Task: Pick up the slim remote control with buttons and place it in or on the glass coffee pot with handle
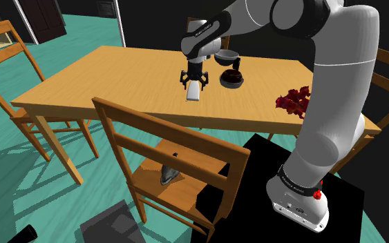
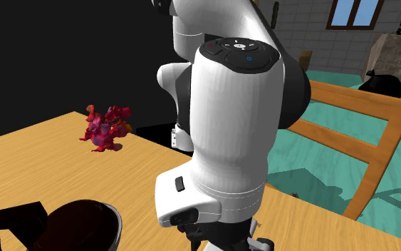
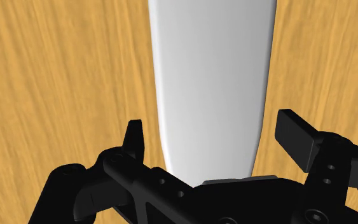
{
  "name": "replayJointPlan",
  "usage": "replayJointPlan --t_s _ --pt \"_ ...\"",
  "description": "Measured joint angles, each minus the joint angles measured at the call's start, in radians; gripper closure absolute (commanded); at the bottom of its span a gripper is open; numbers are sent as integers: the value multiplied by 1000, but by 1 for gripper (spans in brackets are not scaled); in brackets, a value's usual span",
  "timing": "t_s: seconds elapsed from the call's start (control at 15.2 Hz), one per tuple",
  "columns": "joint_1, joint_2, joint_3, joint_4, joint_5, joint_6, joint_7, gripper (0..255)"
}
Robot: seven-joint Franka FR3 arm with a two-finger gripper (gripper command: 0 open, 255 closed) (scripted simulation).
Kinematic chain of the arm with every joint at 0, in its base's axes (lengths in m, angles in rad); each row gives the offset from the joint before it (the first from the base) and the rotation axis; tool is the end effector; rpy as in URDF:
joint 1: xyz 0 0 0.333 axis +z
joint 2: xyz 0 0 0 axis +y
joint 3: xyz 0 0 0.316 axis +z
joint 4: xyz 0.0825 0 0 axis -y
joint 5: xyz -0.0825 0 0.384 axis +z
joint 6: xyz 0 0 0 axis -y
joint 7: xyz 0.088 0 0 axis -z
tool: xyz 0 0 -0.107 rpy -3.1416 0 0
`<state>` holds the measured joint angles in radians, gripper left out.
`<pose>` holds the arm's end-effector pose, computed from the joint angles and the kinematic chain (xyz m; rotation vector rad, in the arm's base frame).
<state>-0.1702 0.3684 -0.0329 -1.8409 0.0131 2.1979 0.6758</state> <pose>0.6224 -0.1263 0.3276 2.8358 -1.3429 -0.0166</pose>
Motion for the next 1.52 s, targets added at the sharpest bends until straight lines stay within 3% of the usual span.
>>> replayJointPlan --t_s 0.13,0.2,0.86,1.52 --pt "0 0 0 0 0 0 0 0" --pt "0 0 0 0 0 0 0 255" --pt "0 0 0 0 0 0 0 255" --pt "1 -54 -1 48 -2 -102 1 255"
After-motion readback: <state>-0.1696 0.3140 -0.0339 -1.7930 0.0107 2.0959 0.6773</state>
